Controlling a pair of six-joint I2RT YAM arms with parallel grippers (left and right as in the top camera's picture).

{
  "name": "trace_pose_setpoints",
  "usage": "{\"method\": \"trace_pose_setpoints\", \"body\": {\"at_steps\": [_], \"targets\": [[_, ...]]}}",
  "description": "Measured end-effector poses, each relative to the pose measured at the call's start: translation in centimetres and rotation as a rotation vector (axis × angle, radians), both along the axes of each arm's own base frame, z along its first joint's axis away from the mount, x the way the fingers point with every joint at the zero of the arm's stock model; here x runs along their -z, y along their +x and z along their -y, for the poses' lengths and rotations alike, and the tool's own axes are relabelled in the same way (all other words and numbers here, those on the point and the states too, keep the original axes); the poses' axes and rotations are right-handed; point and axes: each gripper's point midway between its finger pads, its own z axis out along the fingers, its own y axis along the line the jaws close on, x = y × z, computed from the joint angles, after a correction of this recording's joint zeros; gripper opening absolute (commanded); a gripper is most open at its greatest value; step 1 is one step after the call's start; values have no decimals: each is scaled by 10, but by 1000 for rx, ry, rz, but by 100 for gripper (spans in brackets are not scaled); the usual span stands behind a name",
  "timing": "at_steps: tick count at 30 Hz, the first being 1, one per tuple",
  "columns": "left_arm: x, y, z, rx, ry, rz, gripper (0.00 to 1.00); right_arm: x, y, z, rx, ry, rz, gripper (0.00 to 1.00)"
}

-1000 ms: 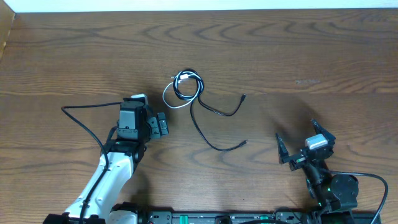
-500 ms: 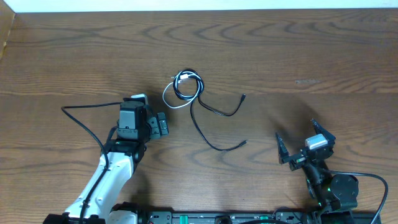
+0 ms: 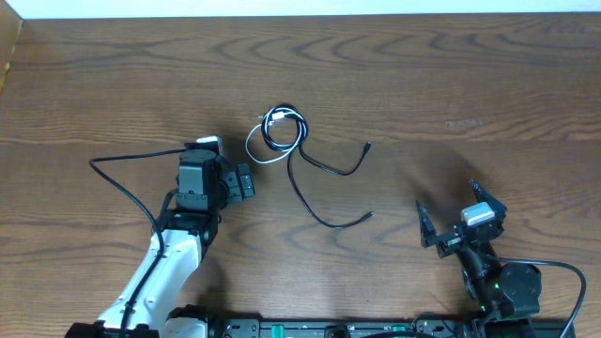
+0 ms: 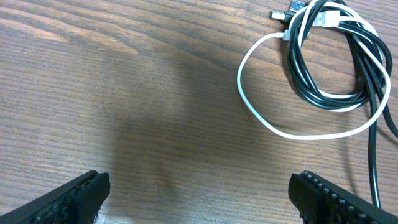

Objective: Untangle cables

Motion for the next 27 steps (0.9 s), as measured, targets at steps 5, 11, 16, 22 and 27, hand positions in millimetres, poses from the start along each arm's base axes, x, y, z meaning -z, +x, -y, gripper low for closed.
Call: {"method": "trace_pose_setpoints", "body": {"at_steps": [5, 11, 16, 22, 27], "targets": [[-26, 25, 3, -1, -16, 149, 98, 0, 0, 0, 0, 0, -1, 99], [-65, 51, 5, 0, -34, 336, 98, 0, 0, 0, 0, 0, -1, 99], [-71, 54, 6, 1, -37, 362, 98, -5, 0, 0, 0, 2, 21, 99], [-42, 37, 6, 8, -30, 228, 98, -4, 1, 3, 17, 0, 15, 99], [-27, 25, 7, 17, -32, 149, 98, -6, 0, -2, -12, 4, 23, 99]]}}
